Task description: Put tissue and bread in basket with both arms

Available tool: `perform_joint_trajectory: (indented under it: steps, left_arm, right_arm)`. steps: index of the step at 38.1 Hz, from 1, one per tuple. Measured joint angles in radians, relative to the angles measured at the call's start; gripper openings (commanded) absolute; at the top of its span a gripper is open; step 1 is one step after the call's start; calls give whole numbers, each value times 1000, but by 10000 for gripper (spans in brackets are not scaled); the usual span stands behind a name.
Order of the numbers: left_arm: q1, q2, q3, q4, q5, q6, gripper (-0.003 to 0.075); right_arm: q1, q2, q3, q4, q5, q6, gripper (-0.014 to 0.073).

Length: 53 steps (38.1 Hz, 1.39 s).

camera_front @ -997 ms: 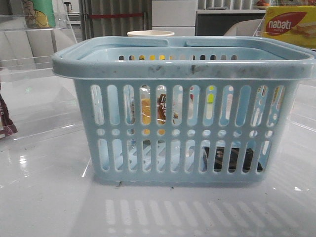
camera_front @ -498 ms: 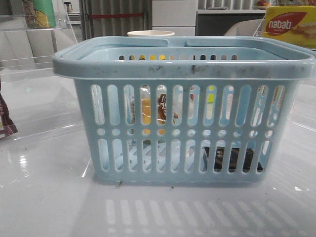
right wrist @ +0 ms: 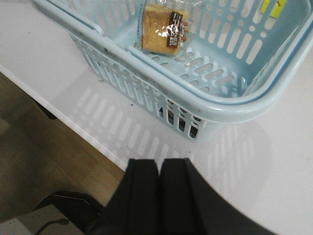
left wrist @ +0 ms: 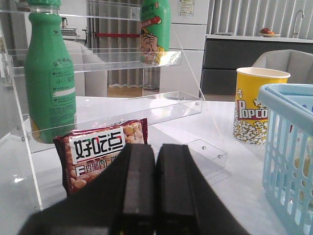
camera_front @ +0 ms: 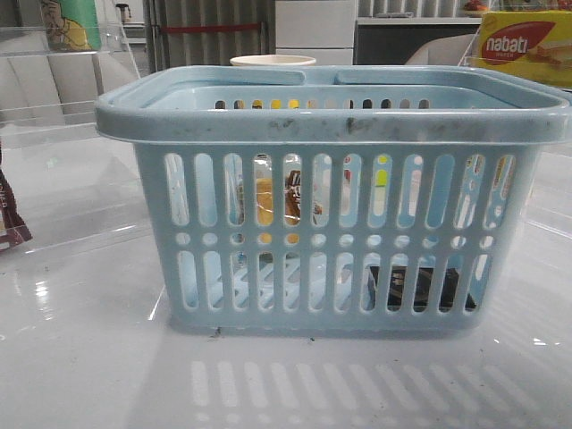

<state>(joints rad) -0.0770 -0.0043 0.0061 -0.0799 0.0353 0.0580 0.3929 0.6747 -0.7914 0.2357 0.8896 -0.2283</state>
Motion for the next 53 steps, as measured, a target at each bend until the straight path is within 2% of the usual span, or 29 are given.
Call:
perform_joint_trajectory:
  steps: [13, 17, 28, 34, 43, 53]
  left_arm:
    - [0, 0, 0, 0, -5, 0, 92]
    - [0, 0, 0, 0, -5, 0, 92]
    - [0, 0, 0, 0, -5, 0, 92]
    - [0, 0, 0, 0, -5, 0, 92]
    - [0, 0, 0, 0, -5, 0, 92]
    - [0, 0, 0, 0, -7, 0, 92]
  right_arm:
    - [-1, -5, 2, 0, 1, 0, 57]
    - [-48, -50, 41, -5, -48, 0, 57]
    - [-333, -372, 396, -18, -428, 0, 57]
    - [-414, -539, 606, -18, -598, 0, 57]
    - [-437, -679, 804, -18, -718, 1, 57]
    - [-408, -685, 821, -18, -747, 1, 57]
